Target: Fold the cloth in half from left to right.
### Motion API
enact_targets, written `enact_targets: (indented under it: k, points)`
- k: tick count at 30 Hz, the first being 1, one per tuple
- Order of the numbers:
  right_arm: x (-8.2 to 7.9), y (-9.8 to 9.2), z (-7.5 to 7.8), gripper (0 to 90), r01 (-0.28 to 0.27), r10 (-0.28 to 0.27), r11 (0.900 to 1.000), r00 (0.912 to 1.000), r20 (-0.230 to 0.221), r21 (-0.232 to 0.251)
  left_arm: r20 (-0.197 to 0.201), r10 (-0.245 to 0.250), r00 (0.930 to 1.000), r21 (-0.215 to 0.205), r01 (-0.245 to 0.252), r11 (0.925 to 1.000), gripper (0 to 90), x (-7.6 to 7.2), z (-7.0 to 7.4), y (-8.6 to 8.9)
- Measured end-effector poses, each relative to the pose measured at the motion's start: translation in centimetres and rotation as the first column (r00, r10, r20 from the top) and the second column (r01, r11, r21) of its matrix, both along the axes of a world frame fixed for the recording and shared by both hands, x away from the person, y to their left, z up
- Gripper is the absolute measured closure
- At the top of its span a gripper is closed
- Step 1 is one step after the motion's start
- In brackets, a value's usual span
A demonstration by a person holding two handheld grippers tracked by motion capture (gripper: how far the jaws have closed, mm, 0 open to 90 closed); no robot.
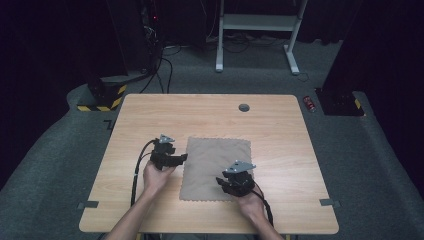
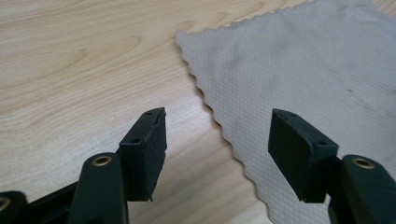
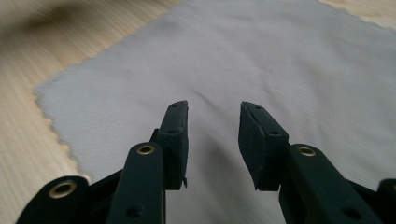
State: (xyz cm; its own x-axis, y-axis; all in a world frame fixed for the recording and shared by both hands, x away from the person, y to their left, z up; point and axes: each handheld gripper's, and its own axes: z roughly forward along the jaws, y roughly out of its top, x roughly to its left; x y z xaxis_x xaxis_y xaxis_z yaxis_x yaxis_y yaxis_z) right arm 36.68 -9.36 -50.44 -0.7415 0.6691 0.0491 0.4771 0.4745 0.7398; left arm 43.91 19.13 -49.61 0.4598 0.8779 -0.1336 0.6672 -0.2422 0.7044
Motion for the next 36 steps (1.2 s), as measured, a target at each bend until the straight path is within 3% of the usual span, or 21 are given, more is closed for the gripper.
enact_targets:
  k: [3, 4, 12, 13, 16, 18, 20, 23, 26, 29, 33, 34, 36]
  points:
    - [-0.2, 1.3, 0.1, 64.3, -0.030, 0.030, 1.000, 0.9995, 0.006, 0.001, -0.007, -0.004, 1.0000, 0.020, 0.004, 0.9998, 38.1, 0.7, 0.5, -0.1]
    - [-0.3, 1.6, 0.1, 64.6, -0.035, 0.035, 0.999, 0.9994, 0.004, 0.001, 0.012, 0.002, 0.9999, 0.019, -0.002, 0.9998, 38.5, 0.9, 0.6, -0.1]
    - [-1.2, 4.9, -0.1, 66.6, -0.128, 0.128, 0.992, 0.9918, -0.001, 0.003, 0.019, 0.017, 0.9997, 0.013, -0.018, 0.9998, 41.8, 2.2, 0.9, -0.1]
    - [-1.3, 5.3, -0.1, 66.9, -0.139, 0.139, 0.990, 0.9903, -0.003, 0.007, -0.002, 0.015, 0.9999, 0.029, -0.015, 0.9995, 41.7, 2.4, 0.8, -0.2]
    - [-1.8, 6.5, -0.3, 67.4, -0.173, 0.174, 0.985, 0.9848, -0.006, 0.007, -0.012, 0.011, 0.9999, 0.066, -0.010, 0.9978, 41.2, 3.0, 0.6, -0.5]
    - [-2.2, 7.4, -0.4, 67.7, -0.198, 0.198, 0.980, 0.9802, -0.002, 0.005, -0.001, 0.016, 0.9999, 0.051, -0.016, 0.9986, 41.4, 3.4, 0.8, -0.6]
    - [-2.6, 8.2, -0.6, 67.8, -0.218, 0.218, 0.976, 0.9760, -0.001, 0.004, -0.022, 0.022, 0.9995, 0.026, -0.022, 0.9994, 41.7, 3.9, 0.9, -0.5]
    - [-2.9, 8.9, -0.8, 67.8, -0.236, 0.236, 0.972, 0.9718, 0.000, 0.005, -0.019, 0.028, 0.9994, 0.039, -0.028, 0.9989, 42.0, 4.6, 0.9, -0.8]
    - [-3.3, 9.5, -0.9, 67.8, -0.248, 0.248, 0.969, 0.9689, 0.002, 0.004, -0.018, 0.042, 0.9990, 0.006, -0.041, 0.9991, 43.4, 5.1, 0.7, -0.9]
    - [-3.5, 10.0, -1.1, 67.7, -0.255, 0.255, 0.967, 0.9669, -0.002, 0.002, -0.033, 0.035, 0.9989, 0.046, -0.034, 0.9984, 43.0, 5.9, 0.3, -1.3]
    - [-3.8, 10.4, -1.4, 67.3, -0.261, 0.261, 0.965, 0.9654, -0.003, -0.005, -0.026, 0.049, 0.9985, 0.014, -0.048, 0.9987, 44.3, 6.6, 0.1, -1.5]
    - [-3.8, 10.4, -1.4, 67.2, -0.262, 0.262, 0.965, 0.9650, -0.002, -0.004, -0.039, 0.055, 0.9977, 0.005, -0.054, 0.9985, 44.4, 6.8, 0.0, -1.6]
    - [-3.9, 10.6, -1.5, 67.2, -0.260, 0.260, 0.965, 0.9655, 0.000, -0.010, -0.065, 0.066, 0.9957, 0.046, -0.063, 0.9970, 44.1, 7.2, -0.4, -1.9]
